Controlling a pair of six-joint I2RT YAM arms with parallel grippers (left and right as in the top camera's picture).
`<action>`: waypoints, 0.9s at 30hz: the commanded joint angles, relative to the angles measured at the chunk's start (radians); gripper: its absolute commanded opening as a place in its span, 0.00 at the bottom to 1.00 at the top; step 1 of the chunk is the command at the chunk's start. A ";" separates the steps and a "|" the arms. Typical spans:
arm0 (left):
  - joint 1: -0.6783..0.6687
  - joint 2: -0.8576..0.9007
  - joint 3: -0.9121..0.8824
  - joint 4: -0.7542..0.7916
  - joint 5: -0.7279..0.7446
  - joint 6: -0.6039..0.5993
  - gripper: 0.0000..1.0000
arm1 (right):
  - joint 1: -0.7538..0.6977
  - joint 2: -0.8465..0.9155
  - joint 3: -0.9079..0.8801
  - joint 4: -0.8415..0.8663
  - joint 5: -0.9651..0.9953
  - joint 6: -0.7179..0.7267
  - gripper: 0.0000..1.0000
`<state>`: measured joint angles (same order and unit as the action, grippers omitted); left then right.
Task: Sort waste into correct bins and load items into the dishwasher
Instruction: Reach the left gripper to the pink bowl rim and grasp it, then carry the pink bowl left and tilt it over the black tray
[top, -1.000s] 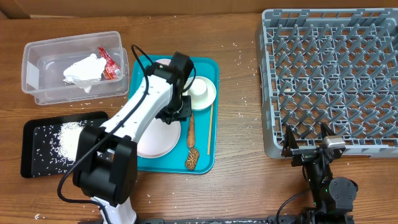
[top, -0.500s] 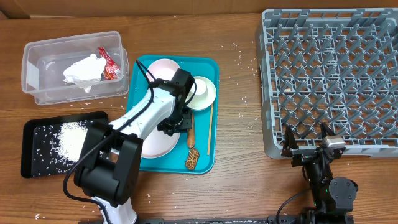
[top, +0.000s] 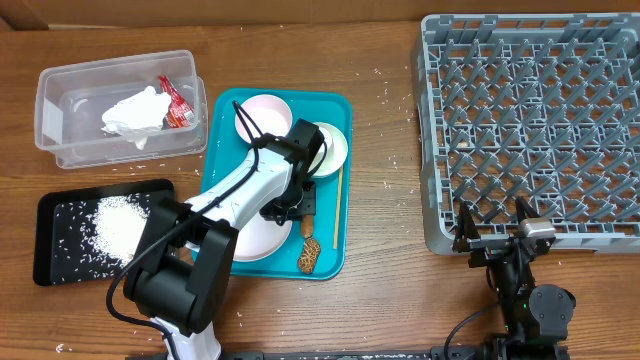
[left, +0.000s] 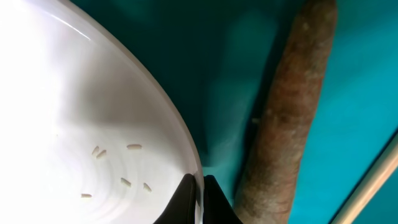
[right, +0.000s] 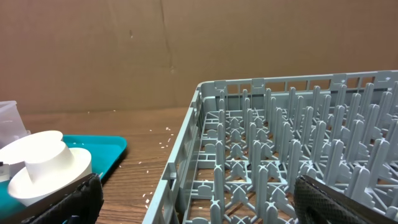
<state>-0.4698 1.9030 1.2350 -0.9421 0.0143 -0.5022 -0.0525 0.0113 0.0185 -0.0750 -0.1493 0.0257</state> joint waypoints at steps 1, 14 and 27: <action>-0.002 0.006 0.008 -0.043 0.005 -0.011 0.04 | -0.006 -0.001 -0.010 0.004 0.010 -0.004 1.00; -0.001 0.004 0.341 -0.333 -0.087 -0.018 0.04 | -0.006 -0.001 -0.010 0.004 0.010 -0.004 1.00; 0.230 -0.014 0.595 -0.461 0.003 0.040 0.04 | -0.006 -0.001 -0.010 0.004 0.010 -0.004 1.00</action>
<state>-0.3248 1.9034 1.7790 -1.3914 -0.0544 -0.4976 -0.0525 0.0113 0.0185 -0.0757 -0.1490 0.0257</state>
